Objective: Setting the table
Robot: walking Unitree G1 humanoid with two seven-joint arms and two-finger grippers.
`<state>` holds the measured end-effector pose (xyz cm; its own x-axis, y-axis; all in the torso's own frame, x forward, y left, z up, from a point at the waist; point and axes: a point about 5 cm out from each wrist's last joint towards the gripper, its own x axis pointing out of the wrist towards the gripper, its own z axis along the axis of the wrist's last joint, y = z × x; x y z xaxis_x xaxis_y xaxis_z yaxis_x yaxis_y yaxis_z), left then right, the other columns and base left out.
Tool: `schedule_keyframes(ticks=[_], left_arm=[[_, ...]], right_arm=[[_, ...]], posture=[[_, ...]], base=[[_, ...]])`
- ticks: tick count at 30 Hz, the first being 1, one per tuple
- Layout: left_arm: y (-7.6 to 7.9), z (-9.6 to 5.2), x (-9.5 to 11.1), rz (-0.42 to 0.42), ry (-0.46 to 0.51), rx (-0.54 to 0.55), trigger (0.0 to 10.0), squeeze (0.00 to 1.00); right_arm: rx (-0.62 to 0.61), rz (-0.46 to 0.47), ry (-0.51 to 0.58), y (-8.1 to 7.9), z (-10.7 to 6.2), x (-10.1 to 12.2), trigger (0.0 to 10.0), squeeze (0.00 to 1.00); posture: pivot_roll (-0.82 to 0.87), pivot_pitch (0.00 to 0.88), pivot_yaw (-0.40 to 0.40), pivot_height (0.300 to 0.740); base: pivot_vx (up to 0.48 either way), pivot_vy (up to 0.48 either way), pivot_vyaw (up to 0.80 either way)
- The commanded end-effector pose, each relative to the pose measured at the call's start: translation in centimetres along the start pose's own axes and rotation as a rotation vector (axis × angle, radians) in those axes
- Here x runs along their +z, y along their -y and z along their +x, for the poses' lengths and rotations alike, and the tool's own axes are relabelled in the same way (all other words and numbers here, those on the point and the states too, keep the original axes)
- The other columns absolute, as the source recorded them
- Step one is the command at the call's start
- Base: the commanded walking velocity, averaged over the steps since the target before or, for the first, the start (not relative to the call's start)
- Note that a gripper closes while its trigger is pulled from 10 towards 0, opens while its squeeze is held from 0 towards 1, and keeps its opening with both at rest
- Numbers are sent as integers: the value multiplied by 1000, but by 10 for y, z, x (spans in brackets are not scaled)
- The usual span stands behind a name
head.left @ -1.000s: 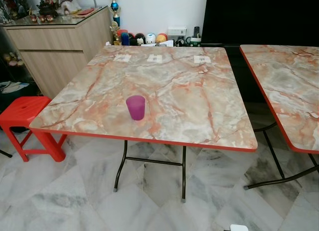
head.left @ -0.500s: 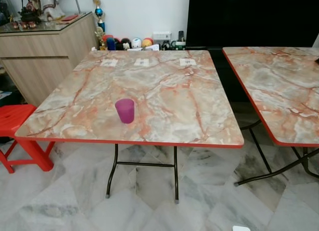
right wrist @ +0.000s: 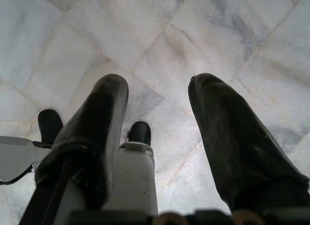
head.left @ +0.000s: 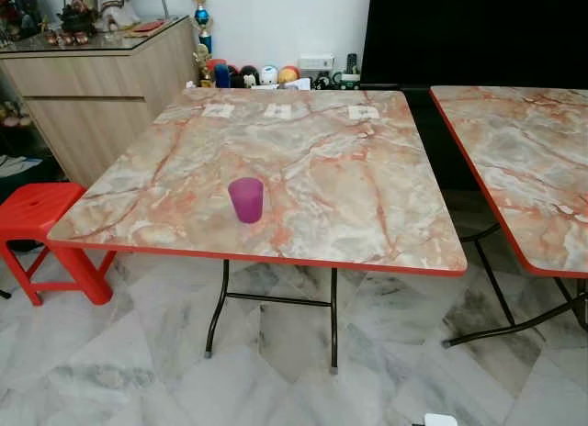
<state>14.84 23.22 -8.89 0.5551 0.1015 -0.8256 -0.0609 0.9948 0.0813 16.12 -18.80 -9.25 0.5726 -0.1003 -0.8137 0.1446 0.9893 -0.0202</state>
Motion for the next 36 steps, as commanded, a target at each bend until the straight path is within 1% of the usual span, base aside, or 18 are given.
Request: schedule_keyframes(ticks=[1,8,25,31,36], left_arm=[[-3,-1,-2,7,-13,6,10000,0],[-2,0,-2,6,-12,5,10000,0],[-5,-1,-3,8,-13,14,10000,0],[-5,-1,-1,14,-3,16,10000,0],[1,1,6,10,29,1,10000,0]], right_arm=[[-7,14,1,0,0,0,10000,0],[-7,14,2,0,0,0,10000,0],[-4,15,2,-1,0,0,10000,0],[-5,16,2,-1,0,0,10000,0],[-8,17,2,-1,0,0,10000,0]], posture=[[40,0,32,740],[40,0,31,740],[43,0,35,740],[44,0,36,740],[48,0,33,740]], base=[[0,349,0],[0,348,0],[0,470,0],[0,0,0],[0,0,0]])
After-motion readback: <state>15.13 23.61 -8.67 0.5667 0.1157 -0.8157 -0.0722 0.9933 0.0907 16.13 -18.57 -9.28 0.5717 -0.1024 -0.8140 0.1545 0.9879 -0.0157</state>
